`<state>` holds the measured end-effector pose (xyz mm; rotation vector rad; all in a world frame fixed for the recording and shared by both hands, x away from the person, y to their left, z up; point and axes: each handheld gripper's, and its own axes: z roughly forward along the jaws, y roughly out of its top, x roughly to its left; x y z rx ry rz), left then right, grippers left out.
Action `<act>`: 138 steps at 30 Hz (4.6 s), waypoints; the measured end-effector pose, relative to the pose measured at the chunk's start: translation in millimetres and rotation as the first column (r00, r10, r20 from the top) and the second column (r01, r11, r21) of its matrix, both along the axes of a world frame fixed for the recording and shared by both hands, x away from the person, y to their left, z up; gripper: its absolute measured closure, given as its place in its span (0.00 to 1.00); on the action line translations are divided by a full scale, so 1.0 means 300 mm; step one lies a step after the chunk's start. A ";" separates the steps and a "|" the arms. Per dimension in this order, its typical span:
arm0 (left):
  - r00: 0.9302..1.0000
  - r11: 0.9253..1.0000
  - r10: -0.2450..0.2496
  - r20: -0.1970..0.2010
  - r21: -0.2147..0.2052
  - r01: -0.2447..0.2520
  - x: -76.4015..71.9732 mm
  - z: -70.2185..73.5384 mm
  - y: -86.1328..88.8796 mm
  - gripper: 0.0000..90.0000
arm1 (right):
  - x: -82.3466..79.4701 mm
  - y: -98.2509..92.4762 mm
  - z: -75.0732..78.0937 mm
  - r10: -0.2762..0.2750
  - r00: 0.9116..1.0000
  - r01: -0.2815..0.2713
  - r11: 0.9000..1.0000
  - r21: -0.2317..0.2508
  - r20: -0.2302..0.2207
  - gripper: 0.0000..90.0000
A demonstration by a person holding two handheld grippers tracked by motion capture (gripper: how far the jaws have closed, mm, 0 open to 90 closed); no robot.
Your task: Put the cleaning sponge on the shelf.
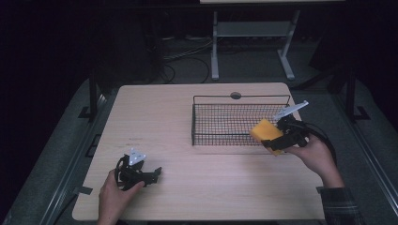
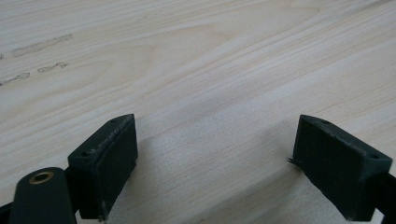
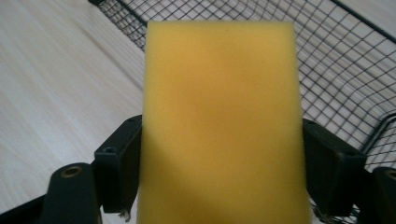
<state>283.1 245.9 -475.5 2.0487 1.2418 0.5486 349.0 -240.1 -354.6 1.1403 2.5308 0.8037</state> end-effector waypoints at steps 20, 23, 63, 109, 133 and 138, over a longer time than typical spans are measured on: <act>1.000 1.000 -0.003 -0.002 0.003 0.003 0.000 0.001 0.001 0.14 | 0.142 -0.075 0.018 -0.141 0.990 0.141 0.990 -0.009 0.008 0.26; 1.000 1.000 -0.002 -0.002 0.003 0.002 0.000 0.000 0.001 0.14 | 0.176 -0.091 0.009 -0.176 0.984 0.176 0.984 -0.010 0.001 0.26; 1.000 1.000 -0.003 -0.002 0.003 0.003 0.000 0.001 0.001 0.14 | 0.330 -0.113 -0.161 -0.302 0.949 0.301 0.953 -0.031 -0.089 0.25; 1.000 1.000 0.001 -0.002 0.002 -0.001 0.001 0.000 -0.001 0.14 | 0.279 -0.126 -0.138 -0.286 0.955 0.286 0.958 -0.016 -0.078 0.21; 1.000 1.000 0.001 -0.001 0.002 -0.001 0.001 0.000 -0.001 0.14 | 0.115 -0.175 -0.060 -0.261 0.965 0.260 0.963 0.076 0.005 0.20; 1.000 1.000 0.001 -0.002 0.002 -0.001 0.001 0.000 -0.001 0.14 | 0.063 -0.171 -0.055 -0.245 0.969 0.243 0.966 0.089 0.019 0.20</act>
